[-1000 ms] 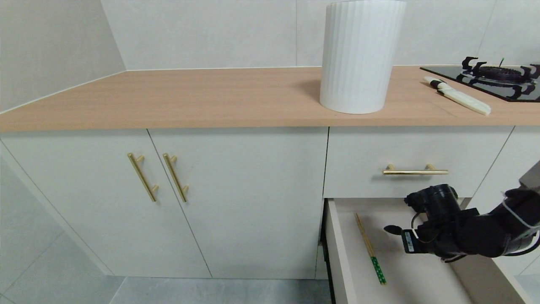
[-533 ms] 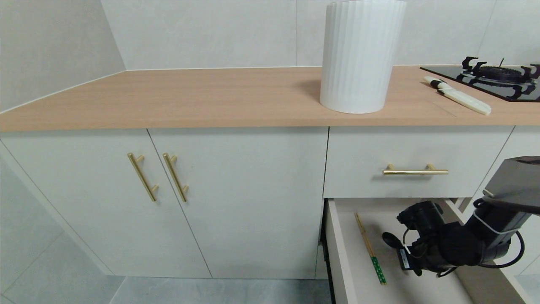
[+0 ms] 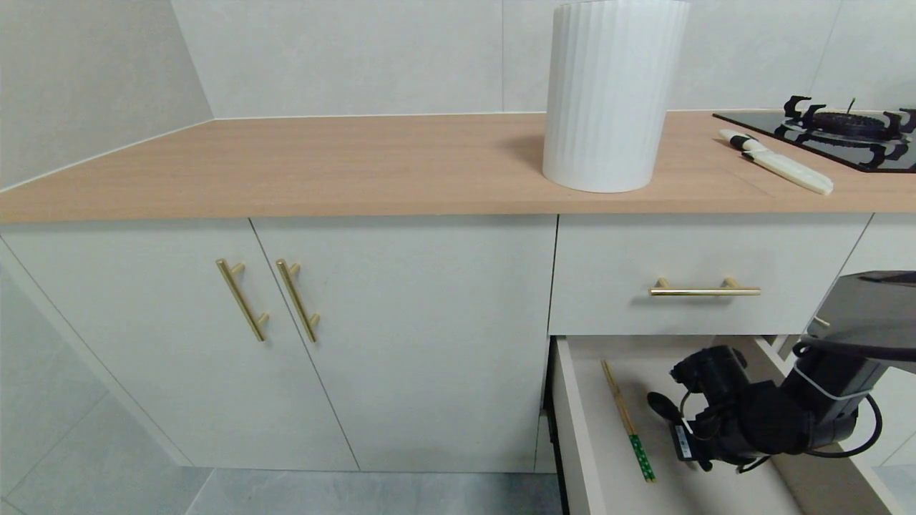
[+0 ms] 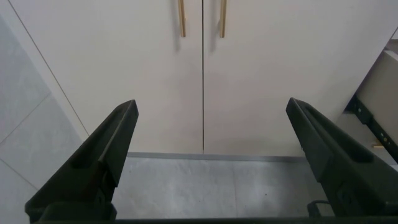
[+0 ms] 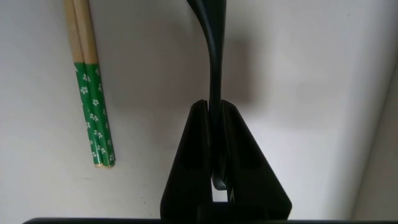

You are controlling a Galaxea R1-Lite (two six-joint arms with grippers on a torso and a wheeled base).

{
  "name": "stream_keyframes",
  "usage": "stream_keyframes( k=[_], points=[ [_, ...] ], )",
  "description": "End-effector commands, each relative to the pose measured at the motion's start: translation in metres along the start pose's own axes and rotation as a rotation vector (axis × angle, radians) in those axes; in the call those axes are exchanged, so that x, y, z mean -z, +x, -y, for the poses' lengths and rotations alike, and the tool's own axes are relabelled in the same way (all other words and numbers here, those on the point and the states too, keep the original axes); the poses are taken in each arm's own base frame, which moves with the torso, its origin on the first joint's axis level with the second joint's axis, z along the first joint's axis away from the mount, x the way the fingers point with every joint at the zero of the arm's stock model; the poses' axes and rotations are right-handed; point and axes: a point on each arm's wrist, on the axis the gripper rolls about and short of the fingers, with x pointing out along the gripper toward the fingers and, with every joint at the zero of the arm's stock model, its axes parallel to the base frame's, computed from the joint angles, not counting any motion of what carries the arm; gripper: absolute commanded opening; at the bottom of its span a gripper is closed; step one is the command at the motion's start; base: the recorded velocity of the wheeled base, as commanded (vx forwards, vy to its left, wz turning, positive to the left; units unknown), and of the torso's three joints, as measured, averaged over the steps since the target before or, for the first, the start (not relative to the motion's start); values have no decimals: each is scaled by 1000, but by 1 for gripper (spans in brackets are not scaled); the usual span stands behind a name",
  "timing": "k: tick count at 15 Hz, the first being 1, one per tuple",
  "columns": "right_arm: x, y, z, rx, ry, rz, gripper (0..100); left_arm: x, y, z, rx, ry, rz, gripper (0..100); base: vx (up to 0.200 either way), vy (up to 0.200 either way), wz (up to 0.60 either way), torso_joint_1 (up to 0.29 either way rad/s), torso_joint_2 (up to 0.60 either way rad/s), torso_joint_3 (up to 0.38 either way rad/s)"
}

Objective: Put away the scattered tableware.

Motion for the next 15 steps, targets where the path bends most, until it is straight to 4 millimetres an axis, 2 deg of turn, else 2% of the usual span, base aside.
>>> stream_keyframes(
  k=[1, 2, 8, 10, 11, 13, 14, 15],
  points=[
    [0, 0, 0, 0, 1, -2, 0, 0, 0, 0, -1, 0, 0, 100, 0, 0, 0, 0, 0, 0],
    [0, 0, 0, 0, 1, -2, 100, 0, 0, 0, -1, 0, 0, 100, 0, 0, 0, 0, 0, 0],
    [-1, -2, 0, -3, 3, 8, 100, 0, 0, 0, -1, 0, 0, 100, 0, 0, 0, 0, 0, 0],
    [-9, -28, 4, -12, 25, 74, 100, 0, 0, 0, -1, 0, 0, 100, 0, 0, 0, 0, 0, 0],
    [-20, -65, 9, -34, 43, 175, 100, 0, 0, 0, -1, 0, 0, 100, 0, 0, 0, 0, 0, 0],
    [-30, -117, 16, -56, 59, 275, 100, 0, 0, 0, -1, 0, 0, 100, 0, 0, 0, 0, 0, 0],
    [-29, -135, 19, -62, 60, 287, 100, 0, 0, 0, -1, 0, 0, 100, 0, 0, 0, 0, 0, 0],
    [-25, -164, 23, -86, 56, 301, 100, 0, 0, 0, -1, 0, 0, 100, 0, 0, 0, 0, 0, 0]
  ],
)
